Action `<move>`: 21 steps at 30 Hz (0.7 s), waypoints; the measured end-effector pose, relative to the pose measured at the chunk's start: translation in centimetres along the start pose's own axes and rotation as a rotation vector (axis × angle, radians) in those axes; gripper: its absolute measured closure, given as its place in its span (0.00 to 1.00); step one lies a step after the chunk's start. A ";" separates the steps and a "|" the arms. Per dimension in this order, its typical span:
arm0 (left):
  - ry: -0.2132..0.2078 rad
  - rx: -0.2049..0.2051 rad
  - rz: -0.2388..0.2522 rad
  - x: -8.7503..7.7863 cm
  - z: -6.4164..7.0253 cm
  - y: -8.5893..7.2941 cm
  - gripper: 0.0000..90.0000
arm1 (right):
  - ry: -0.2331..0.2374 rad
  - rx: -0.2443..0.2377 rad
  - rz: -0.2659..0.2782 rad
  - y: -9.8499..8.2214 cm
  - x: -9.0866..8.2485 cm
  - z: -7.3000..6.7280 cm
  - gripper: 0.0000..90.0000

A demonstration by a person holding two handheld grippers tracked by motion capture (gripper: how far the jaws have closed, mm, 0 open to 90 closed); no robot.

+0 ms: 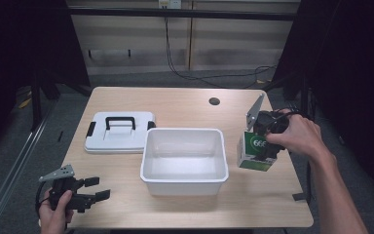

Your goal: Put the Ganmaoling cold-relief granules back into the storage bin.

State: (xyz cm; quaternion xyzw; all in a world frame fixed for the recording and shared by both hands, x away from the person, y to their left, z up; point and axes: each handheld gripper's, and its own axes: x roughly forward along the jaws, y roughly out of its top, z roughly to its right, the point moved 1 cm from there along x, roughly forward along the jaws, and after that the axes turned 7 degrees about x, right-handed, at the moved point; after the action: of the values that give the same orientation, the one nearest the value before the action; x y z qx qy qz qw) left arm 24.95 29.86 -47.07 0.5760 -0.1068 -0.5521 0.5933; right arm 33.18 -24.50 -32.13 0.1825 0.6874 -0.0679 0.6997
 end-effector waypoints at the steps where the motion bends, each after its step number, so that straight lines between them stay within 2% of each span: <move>1: -0.003 0.003 -0.002 0.0 0.0 0.0 0.18 | -0.005 0.000 0.001 0.0 -0.1 0.0 0.18; 10: 0.004 -0.002 0.001 0.1 -0.1 0.0 0.18 | -0.026 0.010 0.016 0.4 -1.7 -0.2 0.18; 13: 0.001 0.000 0.007 0.0 -0.1 0.0 0.18 | -0.031 -0.009 0.028 0.8 -2.1 -0.3 0.18; 18: 0.002 -0.002 0.006 0.0 -0.1 0.0 0.18 | -0.029 -0.007 0.026 1.4 -3.0 -0.6 0.18; 21: 0.003 0.000 0.006 0.0 -0.1 0.0 0.18 | -0.035 -0.021 0.025 1.5 -3.6 -0.7 0.18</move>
State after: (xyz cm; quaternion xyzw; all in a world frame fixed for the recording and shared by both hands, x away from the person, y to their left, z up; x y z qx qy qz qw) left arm 25.01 29.91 -47.08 0.5765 -0.1075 -0.5494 0.5952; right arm 32.93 -23.41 -28.28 0.1824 0.6733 -0.0549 0.7145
